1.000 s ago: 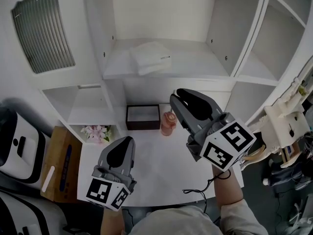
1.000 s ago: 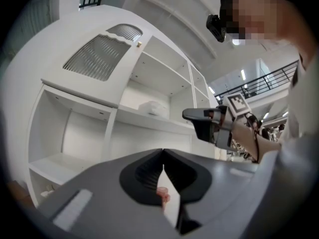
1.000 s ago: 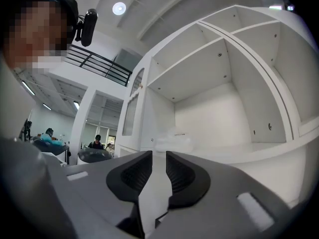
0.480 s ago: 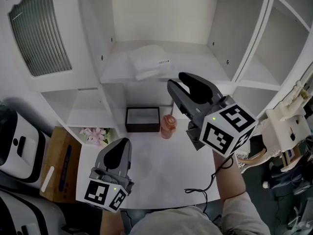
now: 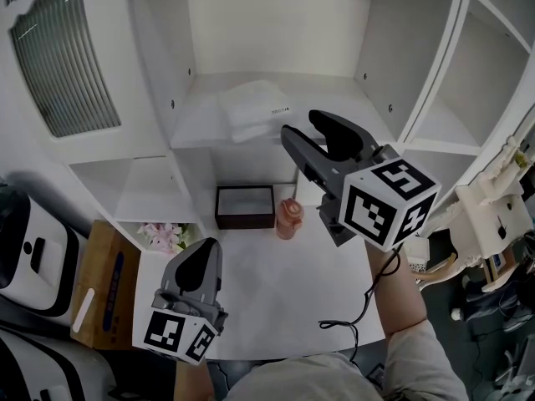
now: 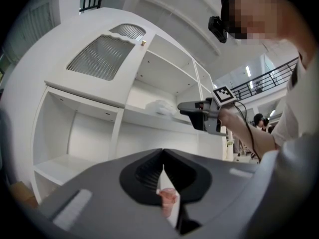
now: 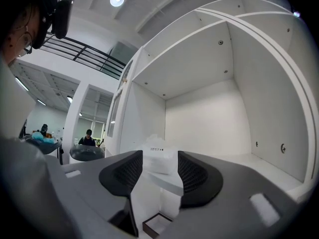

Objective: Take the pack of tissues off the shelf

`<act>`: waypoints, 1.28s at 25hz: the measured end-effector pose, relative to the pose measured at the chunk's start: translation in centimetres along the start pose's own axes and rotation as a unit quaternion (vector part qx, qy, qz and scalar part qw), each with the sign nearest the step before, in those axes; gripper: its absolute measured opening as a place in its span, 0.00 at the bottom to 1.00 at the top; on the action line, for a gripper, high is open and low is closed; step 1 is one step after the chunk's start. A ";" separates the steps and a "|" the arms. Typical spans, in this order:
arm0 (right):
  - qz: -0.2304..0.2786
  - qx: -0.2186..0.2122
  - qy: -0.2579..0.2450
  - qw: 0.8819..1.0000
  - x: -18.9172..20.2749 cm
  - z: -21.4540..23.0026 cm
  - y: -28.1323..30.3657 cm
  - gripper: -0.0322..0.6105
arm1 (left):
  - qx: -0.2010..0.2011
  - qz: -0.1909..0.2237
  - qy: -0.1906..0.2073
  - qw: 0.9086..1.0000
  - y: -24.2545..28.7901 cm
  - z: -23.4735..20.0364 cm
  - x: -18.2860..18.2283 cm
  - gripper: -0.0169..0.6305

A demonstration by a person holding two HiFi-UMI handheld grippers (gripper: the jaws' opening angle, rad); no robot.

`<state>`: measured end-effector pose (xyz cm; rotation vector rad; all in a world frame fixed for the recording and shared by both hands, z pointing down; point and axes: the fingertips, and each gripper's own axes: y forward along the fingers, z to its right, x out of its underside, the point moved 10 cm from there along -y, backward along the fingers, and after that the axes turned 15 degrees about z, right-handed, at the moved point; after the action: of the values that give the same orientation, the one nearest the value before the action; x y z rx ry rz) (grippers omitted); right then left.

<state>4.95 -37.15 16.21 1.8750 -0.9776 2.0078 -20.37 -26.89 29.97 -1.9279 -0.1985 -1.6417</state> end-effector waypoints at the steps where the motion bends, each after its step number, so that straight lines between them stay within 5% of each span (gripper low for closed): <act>1: -0.002 0.001 0.000 1.000 0.1 0.0 0.1 0.39 | 0.000 0.000 0.000 1.000 0.0 -0.1 0.0 0.03; 16: -0.018 -0.004 -0.009 1.000 0.5 -0.8 2.4 0.38 | -0.014 0.003 -0.002 1.000 -0.4 -1.0 0.1 0.03; 22: -0.026 0.000 -0.003 1.000 1.1 -0.4 2.3 0.05 | -0.012 0.003 -0.002 1.000 -0.6 -0.7 0.0 0.03; 32: 0.018 0.000 -0.022 1.000 0.3 -1.7 0.6 0.05 | -0.013 0.007 -0.001 1.000 -1.6 -0.7 -0.6 0.03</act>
<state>3.20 -36.71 16.36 1.9225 -1.0294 1.9943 -21.85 -25.84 30.03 -1.9459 -0.1640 -1.6421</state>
